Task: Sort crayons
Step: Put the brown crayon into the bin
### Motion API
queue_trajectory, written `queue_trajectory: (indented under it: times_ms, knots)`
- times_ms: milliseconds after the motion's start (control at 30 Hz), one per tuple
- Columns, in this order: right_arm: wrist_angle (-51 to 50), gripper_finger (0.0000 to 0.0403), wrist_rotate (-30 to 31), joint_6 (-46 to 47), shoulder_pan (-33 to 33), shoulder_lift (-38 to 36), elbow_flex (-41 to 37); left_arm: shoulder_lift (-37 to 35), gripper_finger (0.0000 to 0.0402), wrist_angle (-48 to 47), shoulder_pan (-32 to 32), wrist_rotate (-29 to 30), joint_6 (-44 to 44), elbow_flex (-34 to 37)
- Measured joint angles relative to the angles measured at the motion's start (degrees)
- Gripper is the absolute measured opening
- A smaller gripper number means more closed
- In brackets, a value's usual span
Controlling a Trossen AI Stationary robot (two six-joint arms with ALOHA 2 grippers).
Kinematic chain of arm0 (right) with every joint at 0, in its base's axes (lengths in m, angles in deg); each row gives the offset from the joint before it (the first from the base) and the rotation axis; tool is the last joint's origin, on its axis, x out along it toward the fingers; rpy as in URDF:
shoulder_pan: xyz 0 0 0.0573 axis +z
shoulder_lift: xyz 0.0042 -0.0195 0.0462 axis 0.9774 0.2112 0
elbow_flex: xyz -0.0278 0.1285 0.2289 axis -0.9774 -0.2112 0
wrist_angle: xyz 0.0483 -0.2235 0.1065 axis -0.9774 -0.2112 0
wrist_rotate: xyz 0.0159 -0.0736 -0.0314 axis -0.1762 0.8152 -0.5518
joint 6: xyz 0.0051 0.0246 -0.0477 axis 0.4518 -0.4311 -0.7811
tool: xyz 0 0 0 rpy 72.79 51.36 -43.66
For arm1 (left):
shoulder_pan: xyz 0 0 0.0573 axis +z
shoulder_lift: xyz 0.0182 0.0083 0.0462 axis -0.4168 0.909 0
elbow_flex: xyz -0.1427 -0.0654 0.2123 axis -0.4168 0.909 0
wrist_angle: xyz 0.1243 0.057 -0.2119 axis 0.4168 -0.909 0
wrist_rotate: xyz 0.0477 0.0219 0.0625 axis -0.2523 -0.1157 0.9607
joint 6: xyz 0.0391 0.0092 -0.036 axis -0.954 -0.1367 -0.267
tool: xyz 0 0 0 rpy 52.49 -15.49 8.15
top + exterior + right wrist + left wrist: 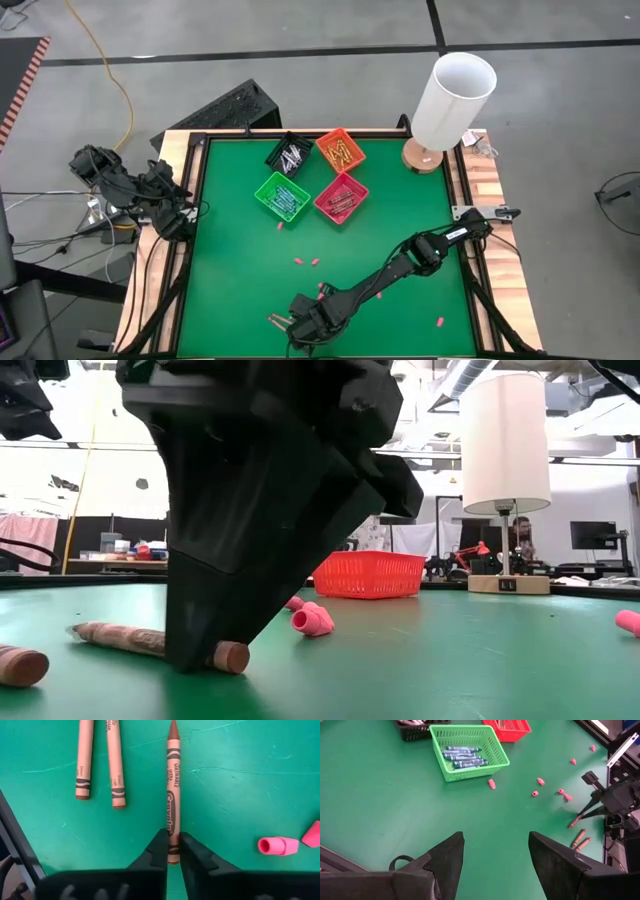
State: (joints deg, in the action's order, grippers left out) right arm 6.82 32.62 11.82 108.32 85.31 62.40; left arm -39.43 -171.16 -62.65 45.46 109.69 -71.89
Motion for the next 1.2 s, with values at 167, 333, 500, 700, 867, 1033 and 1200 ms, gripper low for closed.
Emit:
queue_trajectory:
  times_ms: [167, 333, 500, 700, 867, 1033, 1200]
  knots:
    - [0.0, 0.0008, -0.2, -0.2, -0.4, -0.1, 0.0, 0.0, 0.0213, 0.0, 0.0, 0.2, -0.2, 0.0]
    - [0.2, 0.0004, -0.2, 0.9, -0.5, -0.2, 0.2, 0.0, 0.0213, 0.0, 0.0, 0.2, -0.2, 0.0]
    - [-0.3, 0.0002, 0.0, 0.0, -0.8, -1.4, 0.6, 0.0, 0.0213, 0.0, 0.0, 0.2, -0.2, 0.0]
    - [-3.0, 0.0001, 0.6, 0.0, -2.6, -6.3, 0.8, 0.0, 0.0213, 0.0, 0.0, 0.2, -0.2, 0.0]
    - [-10.3, 0.0001, 1.5, 2.2, -5.4, -11.3, 0.8, 0.0, 0.0213, 0.0, 0.0, -0.4, -0.2, 0.0]
    - [-20.7, 0.0, 3.4, 1.3, -10.3, -17.7, 0.9, 0.0, 0.0213, 0.0, 0.0, -0.8, -0.1, 0.0]
    - [-29.4, 0.0, 4.8, -2.6, -16.5, -23.0, 0.9, 0.0, 0.0213, 0.0, 0.0, -0.8, 0.0, 0.0]
